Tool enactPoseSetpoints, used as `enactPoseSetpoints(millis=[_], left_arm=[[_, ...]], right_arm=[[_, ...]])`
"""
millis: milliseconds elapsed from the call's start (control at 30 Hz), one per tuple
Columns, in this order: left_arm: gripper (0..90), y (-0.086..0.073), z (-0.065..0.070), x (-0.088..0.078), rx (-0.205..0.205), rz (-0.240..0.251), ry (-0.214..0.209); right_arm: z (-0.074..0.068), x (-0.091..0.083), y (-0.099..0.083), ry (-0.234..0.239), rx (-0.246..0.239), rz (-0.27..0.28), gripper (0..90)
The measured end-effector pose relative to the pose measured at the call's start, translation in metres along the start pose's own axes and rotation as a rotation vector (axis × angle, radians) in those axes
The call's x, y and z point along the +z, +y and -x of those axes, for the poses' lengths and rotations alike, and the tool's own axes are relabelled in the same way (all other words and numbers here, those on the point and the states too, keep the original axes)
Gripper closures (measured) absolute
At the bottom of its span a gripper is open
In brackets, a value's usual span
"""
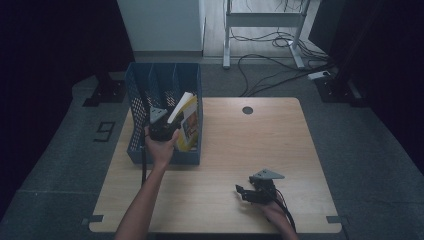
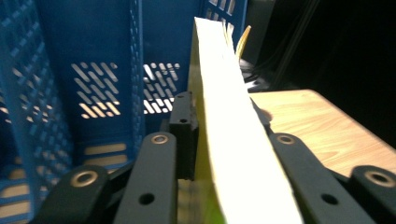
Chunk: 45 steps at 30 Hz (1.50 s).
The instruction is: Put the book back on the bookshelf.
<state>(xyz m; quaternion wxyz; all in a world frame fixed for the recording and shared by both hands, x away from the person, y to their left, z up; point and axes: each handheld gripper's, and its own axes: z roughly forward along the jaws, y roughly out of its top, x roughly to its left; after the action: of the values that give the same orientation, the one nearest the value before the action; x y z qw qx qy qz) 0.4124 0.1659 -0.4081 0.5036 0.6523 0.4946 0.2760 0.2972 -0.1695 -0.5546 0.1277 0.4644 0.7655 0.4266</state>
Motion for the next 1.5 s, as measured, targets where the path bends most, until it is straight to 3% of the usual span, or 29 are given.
enactPoseSetpoints(millis=[133, 300, 567, 733, 1500], left_arm=[[74.9, 0.001, -0.001, 0.001, 0.011, 0.004, 0.020], [75.4, 0.003, -0.002, 0.004, -0.009, 0.032, 0.039], [75.4, 0.018, -0.001, 0.010, -0.023, 0.062, 0.057], [75.4, 0.025, -0.001, 0.017, -0.017, 0.082, 0.093], [75.3, 0.020, 0.000, 0.049, -0.013, 0.099, 0.163]], right_arm=[[0.000, 0.000, 0.000, 0.000, 0.000, 0.000, 29.8], [0.000, 0.000, 0.000, 0.004, 0.004, 0.000, 29.8], [0.001, 0.000, 0.000, 0.006, 0.003, 0.003, 29.8], [0.001, 0.000, 0.000, 0.006, 0.004, 0.004, 29.8], [0.001, 0.000, 0.000, 0.011, 0.013, 0.005, 29.8]])
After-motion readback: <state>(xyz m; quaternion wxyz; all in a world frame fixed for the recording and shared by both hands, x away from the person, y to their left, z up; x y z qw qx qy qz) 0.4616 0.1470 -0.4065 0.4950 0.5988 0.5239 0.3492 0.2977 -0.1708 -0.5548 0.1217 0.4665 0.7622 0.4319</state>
